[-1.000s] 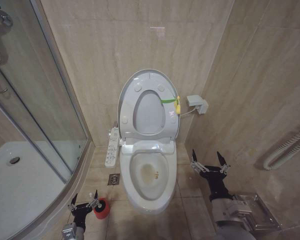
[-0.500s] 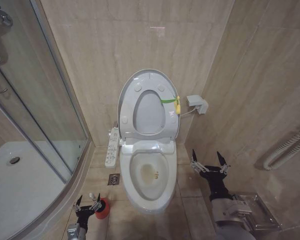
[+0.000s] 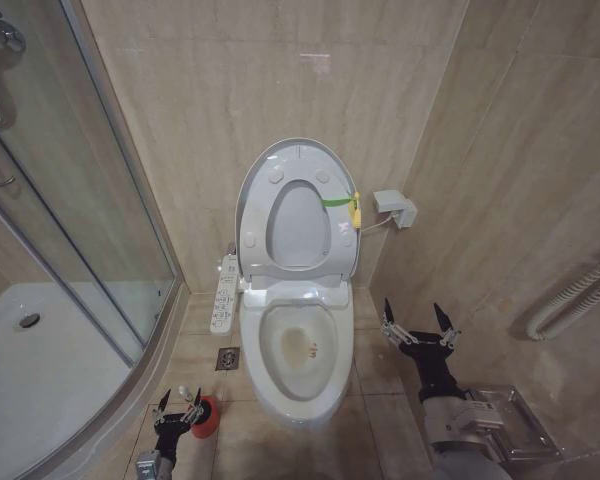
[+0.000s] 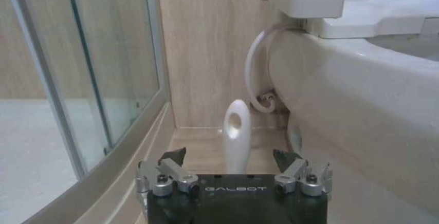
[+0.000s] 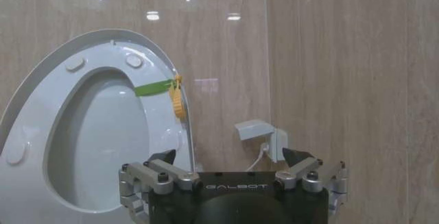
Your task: Open the toilet lid, clean the toilet bowl with a toilet brush, close the toilet lid, and flush.
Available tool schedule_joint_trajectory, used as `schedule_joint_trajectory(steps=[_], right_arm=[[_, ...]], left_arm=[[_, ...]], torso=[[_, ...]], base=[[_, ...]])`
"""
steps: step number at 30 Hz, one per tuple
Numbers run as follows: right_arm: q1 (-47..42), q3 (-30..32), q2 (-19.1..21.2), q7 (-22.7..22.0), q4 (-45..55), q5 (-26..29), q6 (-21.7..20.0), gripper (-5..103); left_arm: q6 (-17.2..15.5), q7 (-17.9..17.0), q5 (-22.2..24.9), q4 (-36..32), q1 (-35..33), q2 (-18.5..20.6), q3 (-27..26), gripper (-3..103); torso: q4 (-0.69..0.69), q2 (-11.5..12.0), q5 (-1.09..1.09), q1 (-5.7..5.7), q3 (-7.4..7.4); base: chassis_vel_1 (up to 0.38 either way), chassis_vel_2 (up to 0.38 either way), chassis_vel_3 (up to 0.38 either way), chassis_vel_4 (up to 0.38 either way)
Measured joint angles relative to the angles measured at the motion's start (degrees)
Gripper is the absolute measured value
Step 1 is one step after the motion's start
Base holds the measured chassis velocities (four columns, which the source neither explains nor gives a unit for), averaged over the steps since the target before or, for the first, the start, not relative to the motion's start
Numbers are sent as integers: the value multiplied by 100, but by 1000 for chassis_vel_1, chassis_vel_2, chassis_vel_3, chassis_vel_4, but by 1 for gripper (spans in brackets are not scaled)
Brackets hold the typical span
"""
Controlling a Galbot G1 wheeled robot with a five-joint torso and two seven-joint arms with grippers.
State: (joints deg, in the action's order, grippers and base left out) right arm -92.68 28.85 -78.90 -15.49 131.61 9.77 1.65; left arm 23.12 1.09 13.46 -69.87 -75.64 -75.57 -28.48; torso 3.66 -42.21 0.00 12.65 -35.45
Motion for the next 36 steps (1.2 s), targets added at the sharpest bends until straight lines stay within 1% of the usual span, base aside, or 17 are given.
schedule_joint_trajectory(steps=[11,17,20,21,27,28,35,36], right_arm=[[0,0,0,0,0,0,0,100],[0,0,0,0,0,0,0,100],[0,0,0,0,0,0,0,100],[0,0,0,0,0,0,0,100],[0,0,0,0,0,0,0,100],[0,0,0,0,0,0,0,100],[0,0,0,0,0,0,0,100],[0,0,0,0,0,0,0,100]], left_arm=[[256,219,-100,178,112,2,-27,88],[307,289,-128,268,178,7,-36,86],[429,385,-178,385,231,-2,-67,86],[456,410,-180,411,242,-6,-66,68],[542,493,-182,520,301,-24,-69,68],[550,497,-180,535,309,-23,-70,41],[641,518,-158,607,354,29,-100,41],[658,524,-154,614,360,43,-111,25]], torso=[[0,0,1,0,0],[0,0,0,0,0],[0,0,1,0,0],[0,0,0,0,0],[0,0,0,0,0],[0,0,0,0,0],[0,0,0,0,0],[0,0,0,0,0]], base=[[0,0,0,0],[0,0,0,0],[0,0,0,0],[0,0,0,0],[0,0,0,0],[0,0,0,0],[0,0,0,0],[0,0,0,0]])
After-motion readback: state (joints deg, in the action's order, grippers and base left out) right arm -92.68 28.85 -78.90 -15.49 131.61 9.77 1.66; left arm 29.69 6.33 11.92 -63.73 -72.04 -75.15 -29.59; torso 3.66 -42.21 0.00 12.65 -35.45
